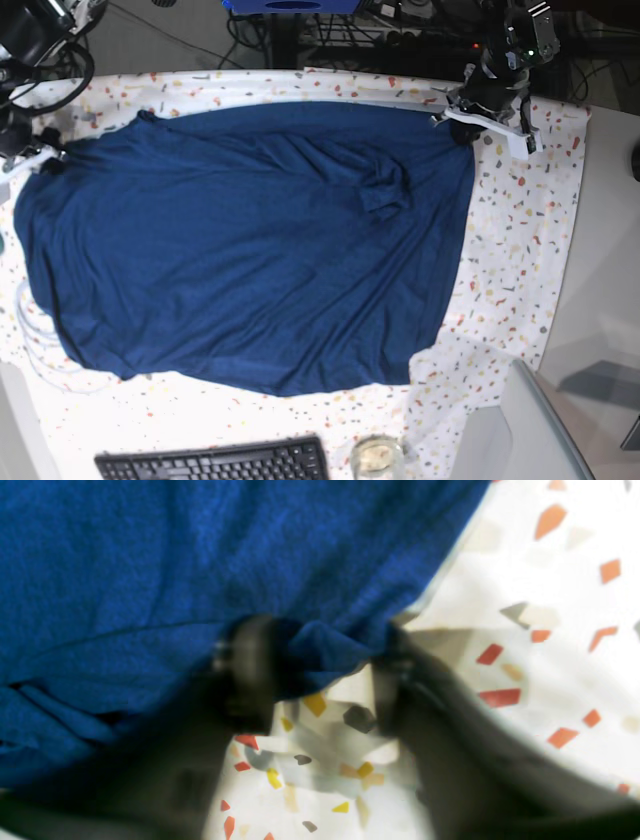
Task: Layout the t-shirt on the table in an organized manner, then fold the t-shirt properly
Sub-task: 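Grasp the shirt corners with both grippers and pull the edge taut, then fold the held shirt edge over onto the body with both grippers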
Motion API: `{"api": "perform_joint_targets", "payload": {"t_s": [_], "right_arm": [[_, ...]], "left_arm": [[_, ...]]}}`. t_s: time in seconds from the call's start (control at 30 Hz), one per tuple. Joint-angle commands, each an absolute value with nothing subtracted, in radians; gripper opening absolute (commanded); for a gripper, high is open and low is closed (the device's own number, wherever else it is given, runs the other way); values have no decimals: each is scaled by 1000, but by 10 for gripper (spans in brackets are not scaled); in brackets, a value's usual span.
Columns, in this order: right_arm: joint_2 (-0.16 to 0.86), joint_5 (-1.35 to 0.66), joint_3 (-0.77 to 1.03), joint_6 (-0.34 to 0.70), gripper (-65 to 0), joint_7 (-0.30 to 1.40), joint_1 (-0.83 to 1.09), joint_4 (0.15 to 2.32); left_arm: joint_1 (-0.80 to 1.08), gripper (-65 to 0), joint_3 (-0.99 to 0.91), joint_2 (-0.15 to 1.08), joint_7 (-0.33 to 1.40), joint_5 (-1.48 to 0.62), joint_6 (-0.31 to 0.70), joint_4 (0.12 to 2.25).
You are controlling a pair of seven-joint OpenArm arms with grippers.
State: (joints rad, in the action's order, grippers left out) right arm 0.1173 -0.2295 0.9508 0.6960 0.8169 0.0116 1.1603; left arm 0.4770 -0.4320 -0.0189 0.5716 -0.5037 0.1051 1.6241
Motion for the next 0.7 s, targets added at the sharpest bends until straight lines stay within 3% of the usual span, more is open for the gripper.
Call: {"api": "perform_joint_targets", "payload": {"t_s": [0.0,0.03,0.1,0.2,0.5,0.67], "right_arm": [[137,-243,954,698,-618,803,-1,1181],[137,-243,955,698,-650,808,-2,1184],[137,-243,961,698,-629,819,4,1222],[139,-243,963,698,-650,895,24,1323],[162,-236,955,698,-650,1144,73,1534],[170,-222,952,698,-650,1164,104,1541]], "left_arm": [[481,-650,-437,-13,558,-512,108,1643],[483,-650,-437,-13,558,-512,108,1643],[490,-650,-438,-13,558,-515,108,1643],[512,-650,-440,-13,562,-518,108,1689],[530,-650,-590,-16,826,-512,108,1888],[538,-650,-599,-15,839,-509,108,1883]]}}
